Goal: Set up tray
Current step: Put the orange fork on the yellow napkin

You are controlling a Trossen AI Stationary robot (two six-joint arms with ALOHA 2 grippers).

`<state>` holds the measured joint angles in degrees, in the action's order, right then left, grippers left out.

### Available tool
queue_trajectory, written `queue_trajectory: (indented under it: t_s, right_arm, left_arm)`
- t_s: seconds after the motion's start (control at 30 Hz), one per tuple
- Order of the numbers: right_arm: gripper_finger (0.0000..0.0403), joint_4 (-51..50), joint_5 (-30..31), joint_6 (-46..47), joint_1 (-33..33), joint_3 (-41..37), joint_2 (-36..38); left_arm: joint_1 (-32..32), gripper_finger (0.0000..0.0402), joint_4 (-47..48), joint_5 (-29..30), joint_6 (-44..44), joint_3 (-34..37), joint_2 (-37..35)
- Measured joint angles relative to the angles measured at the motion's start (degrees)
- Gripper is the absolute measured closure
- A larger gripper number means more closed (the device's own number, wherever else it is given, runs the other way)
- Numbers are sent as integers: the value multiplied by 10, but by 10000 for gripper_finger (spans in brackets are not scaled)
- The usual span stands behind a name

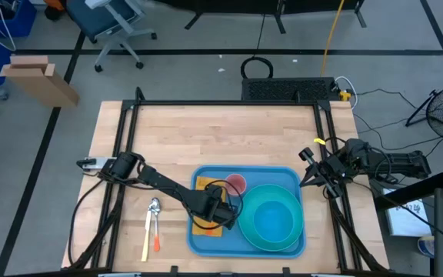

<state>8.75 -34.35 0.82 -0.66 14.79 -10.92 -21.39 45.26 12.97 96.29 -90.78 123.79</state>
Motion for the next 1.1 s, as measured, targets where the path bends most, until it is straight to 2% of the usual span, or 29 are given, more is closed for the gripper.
queue_trajectory:
  t_s: [0.13, 0.3, 0.6, 0.77, 0.97, 1.1]
  right_arm:
    - [403, 0, 0, -4, 0, 0, 0]
    - [403, 1, 0, -4, 0, 0, 0]
    - [403, 9, 0, -4, 0, 0, 0]
    - [403, 16, 4, -4, 0, 0, 0]
    - [403, 17, 16, -4, 0, 0, 0]
    - [403, 17, 16, -2, 0, 0, 0]
  left_arm:
    - [-6, 212, 43, -8, 0, -24, 3]
    - [-15, 210, 100, -14, -13, -54, 2]
    - [-27, 214, 190, 10, -48, -108, -1]
    - [-38, 265, 218, 23, -25, -98, -1]
    - [-52, 382, 207, 28, -16, -91, -1]
    - [-59, 391, 200, 31, 4, -91, -1]
